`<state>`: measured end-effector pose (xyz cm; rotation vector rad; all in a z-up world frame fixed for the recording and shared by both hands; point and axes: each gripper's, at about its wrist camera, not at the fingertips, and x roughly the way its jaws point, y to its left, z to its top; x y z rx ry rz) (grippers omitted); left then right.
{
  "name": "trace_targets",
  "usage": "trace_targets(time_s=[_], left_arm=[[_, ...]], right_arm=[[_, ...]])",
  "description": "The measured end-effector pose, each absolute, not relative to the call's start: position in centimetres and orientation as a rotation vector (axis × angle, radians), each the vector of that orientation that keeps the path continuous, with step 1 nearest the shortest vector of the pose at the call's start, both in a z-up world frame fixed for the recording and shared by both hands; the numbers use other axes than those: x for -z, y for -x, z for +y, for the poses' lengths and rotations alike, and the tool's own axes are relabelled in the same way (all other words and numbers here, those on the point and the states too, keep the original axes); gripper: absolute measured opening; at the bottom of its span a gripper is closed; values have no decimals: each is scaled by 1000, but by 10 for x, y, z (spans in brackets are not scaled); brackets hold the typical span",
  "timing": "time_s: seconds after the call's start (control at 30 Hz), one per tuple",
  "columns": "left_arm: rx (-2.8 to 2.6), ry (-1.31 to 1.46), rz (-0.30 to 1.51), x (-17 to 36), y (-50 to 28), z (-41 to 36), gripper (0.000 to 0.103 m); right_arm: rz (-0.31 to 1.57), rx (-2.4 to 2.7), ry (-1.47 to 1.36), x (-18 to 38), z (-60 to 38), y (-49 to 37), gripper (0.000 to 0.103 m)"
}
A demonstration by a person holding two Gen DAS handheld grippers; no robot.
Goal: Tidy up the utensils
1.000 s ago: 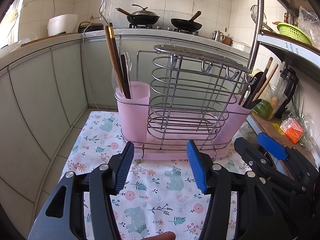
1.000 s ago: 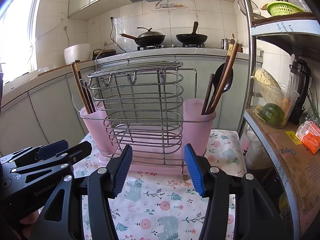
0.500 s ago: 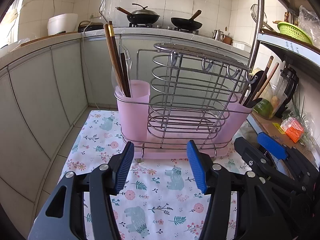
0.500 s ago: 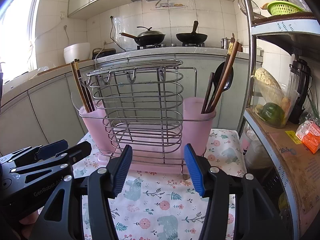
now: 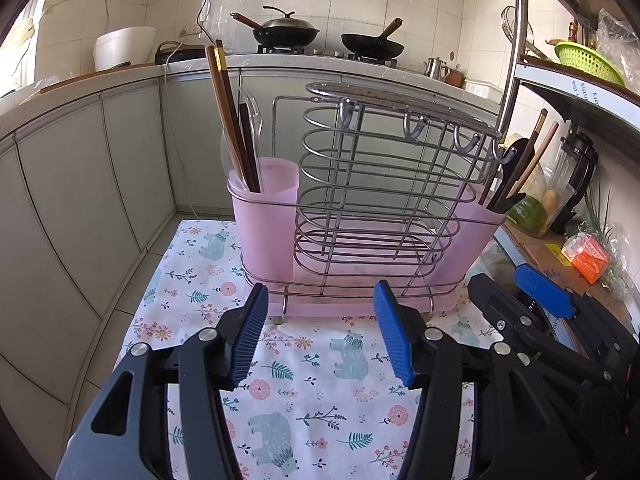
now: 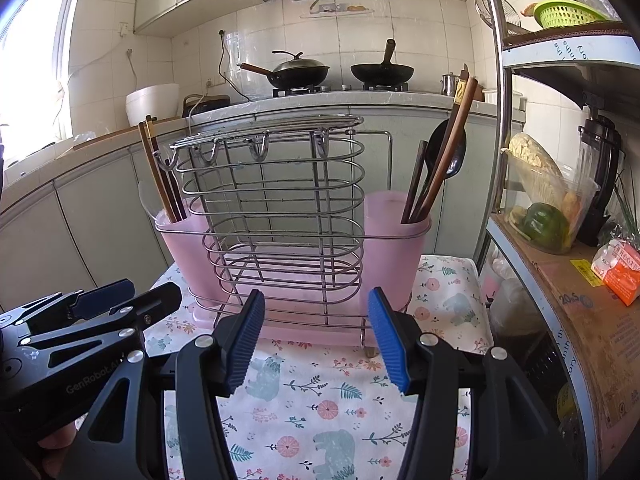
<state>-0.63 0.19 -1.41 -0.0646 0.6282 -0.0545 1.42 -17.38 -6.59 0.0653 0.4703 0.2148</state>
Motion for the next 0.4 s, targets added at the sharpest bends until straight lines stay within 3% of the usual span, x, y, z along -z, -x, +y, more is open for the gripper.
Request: trace_targets(time_s=[0.4], left_arm=[[60, 47, 652, 20, 0, 7, 55]], right_arm=[[482, -209, -68, 69, -176, -18, 53]])
